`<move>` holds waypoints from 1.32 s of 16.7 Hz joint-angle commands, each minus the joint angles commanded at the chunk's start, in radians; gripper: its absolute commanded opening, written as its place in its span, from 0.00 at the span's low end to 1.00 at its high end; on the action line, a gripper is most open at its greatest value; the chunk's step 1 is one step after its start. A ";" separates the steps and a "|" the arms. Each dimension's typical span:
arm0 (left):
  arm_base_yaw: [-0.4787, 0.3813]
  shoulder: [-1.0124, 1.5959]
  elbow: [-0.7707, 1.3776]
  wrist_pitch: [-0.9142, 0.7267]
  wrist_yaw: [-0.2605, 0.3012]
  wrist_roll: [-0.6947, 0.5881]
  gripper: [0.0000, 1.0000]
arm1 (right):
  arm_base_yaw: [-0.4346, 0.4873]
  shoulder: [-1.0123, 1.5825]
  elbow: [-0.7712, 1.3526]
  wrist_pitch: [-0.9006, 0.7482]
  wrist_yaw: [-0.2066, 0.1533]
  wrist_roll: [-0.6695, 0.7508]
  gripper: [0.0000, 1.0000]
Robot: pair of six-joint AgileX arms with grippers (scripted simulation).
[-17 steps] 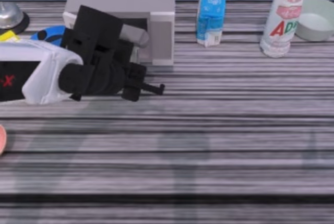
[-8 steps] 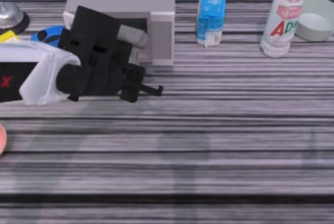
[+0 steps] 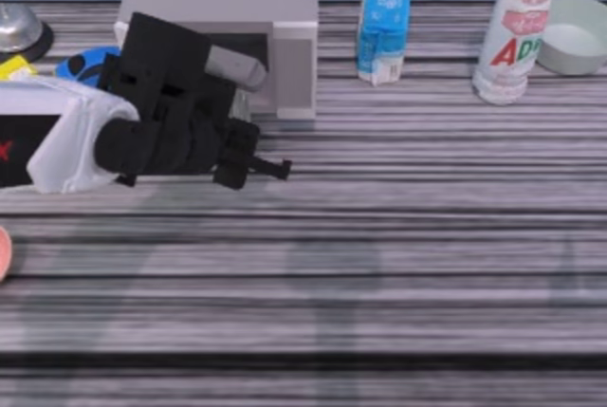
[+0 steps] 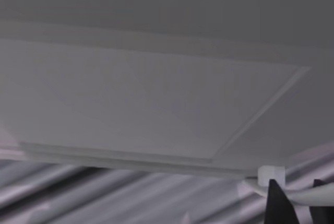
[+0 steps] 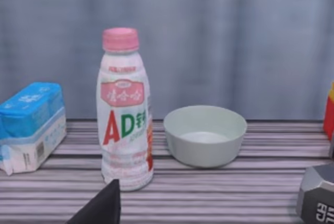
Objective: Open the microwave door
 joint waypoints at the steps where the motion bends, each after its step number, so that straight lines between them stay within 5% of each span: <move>1: 0.000 0.000 0.000 0.000 0.000 0.000 0.00 | 0.000 0.000 0.000 0.000 0.000 0.000 1.00; 22: -0.001 -0.003 -0.006 -0.002 0.016 0.007 0.00 | 0.000 0.000 0.000 0.000 0.000 0.000 1.00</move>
